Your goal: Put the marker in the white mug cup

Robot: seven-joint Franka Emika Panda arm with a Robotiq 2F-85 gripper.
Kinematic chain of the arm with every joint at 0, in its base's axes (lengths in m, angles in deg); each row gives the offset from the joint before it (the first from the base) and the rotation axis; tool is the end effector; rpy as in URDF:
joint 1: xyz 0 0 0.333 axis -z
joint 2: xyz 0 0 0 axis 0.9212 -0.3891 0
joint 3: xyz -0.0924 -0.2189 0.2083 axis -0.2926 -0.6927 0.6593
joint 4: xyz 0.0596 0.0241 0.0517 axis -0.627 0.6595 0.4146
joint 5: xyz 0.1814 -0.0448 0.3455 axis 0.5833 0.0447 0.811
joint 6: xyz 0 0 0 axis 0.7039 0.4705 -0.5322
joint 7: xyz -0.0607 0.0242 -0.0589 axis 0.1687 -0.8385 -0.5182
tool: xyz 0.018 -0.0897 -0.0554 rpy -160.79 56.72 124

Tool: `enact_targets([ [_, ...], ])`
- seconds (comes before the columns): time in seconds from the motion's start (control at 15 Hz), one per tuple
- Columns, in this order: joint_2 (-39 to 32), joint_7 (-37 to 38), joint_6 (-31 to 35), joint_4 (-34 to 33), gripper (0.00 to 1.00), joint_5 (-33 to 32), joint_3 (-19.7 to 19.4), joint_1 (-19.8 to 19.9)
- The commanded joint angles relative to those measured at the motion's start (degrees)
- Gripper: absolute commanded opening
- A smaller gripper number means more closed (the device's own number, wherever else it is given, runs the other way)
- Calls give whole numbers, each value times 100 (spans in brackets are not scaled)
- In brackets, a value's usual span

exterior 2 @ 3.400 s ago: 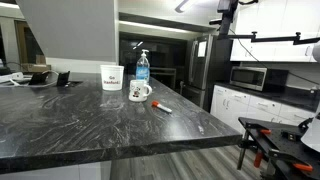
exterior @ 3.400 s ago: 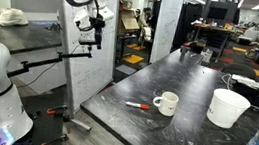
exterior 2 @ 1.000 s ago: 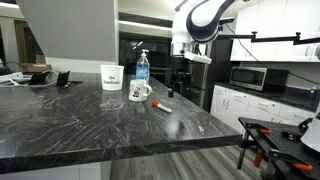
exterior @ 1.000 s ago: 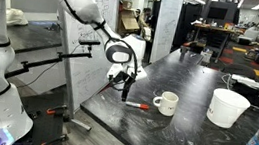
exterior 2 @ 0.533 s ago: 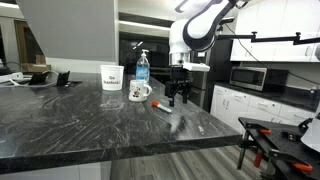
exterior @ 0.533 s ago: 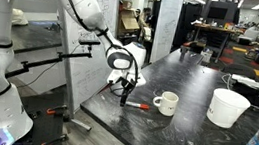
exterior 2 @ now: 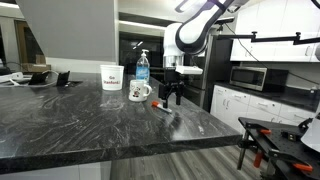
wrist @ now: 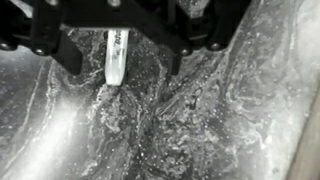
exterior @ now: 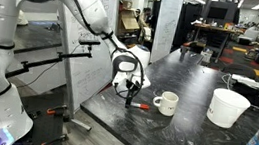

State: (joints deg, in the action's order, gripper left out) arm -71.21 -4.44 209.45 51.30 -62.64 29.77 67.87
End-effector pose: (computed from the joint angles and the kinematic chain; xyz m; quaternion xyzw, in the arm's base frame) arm 0.5671 -0.0444 0.2177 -0.9618 0.2708 0.0353 0.0185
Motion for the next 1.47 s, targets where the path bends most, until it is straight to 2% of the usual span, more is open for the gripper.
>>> enact_targets([
  [0.0, -186, 190, -91, -220, 65, -118, -121, -166],
  [0.53, -146, 26, -175, -341, 3, 51, -68, -167],
  [0.87, 432, -292, -733, -587, 6, 647, 147, 60],
  [0.93, 608, -544, -981, -668, 6, 1049, 273, 188],
  [1.13, 860, -862, -1933, -1137, 6, 1844, 282, 350],
  [1.27, 780, -873, -2628, -1568, 6, 2226, 174, 472],
  [1.4, 568, -622, -3044, -1924, 6, 2403, 49, 596],
])
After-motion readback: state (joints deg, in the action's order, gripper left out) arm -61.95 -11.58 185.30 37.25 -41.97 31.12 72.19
